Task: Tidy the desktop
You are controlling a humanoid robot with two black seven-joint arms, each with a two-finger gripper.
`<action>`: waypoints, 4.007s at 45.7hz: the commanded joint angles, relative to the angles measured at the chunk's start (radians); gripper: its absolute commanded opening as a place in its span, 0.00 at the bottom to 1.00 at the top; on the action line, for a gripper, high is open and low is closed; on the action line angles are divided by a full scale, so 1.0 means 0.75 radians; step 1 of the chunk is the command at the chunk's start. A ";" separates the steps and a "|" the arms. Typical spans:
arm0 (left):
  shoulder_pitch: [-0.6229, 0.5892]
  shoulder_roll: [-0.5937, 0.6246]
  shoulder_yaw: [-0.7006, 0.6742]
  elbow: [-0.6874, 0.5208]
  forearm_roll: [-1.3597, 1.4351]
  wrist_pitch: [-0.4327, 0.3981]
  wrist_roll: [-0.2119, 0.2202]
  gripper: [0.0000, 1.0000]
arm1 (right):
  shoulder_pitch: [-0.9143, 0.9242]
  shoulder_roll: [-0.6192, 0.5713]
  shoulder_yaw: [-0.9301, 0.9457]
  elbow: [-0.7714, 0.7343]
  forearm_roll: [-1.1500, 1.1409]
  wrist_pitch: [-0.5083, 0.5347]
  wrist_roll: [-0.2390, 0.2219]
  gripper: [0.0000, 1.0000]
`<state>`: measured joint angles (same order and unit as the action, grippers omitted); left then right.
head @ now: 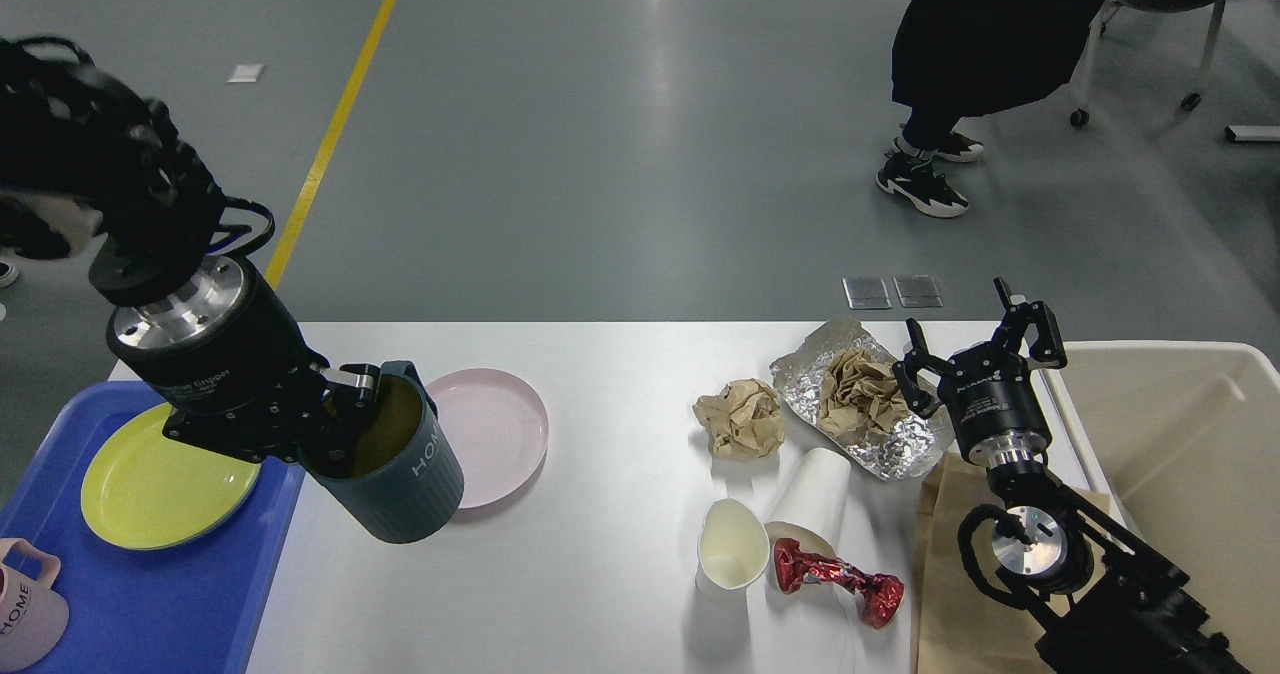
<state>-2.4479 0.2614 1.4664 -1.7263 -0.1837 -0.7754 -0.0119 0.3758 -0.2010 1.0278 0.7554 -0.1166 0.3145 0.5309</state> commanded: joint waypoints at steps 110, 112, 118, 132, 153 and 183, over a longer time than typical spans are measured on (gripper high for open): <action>1.668 0.881 -0.683 0.944 1.018 0.355 -0.193 0.02 | 0.000 0.000 0.000 0.003 0.000 0.002 0.000 1.00; 1.668 0.881 -0.683 0.944 1.018 0.357 -0.193 0.02 | 0.000 0.000 0.000 0.003 0.000 0.000 0.000 1.00; 1.668 0.877 -0.685 0.944 0.990 0.359 -0.183 0.13 | 0.000 0.000 0.000 0.003 0.000 0.000 0.000 1.00; 1.673 0.850 -0.669 0.942 0.846 0.359 -0.191 0.89 | 0.000 0.000 0.000 0.003 0.000 0.002 0.000 1.00; 1.656 0.862 -0.622 0.942 0.838 0.357 -0.181 0.96 | 0.000 0.000 0.000 0.003 0.000 0.002 0.000 1.00; 1.601 0.907 -0.548 0.858 0.793 0.369 -0.191 0.70 | 0.000 0.000 0.000 0.003 0.000 0.002 0.000 1.00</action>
<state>-1.2457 0.9305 1.0538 -1.0711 0.4206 -0.5049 -0.1594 0.3758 -0.2010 1.0278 0.7578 -0.1166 0.3147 0.5309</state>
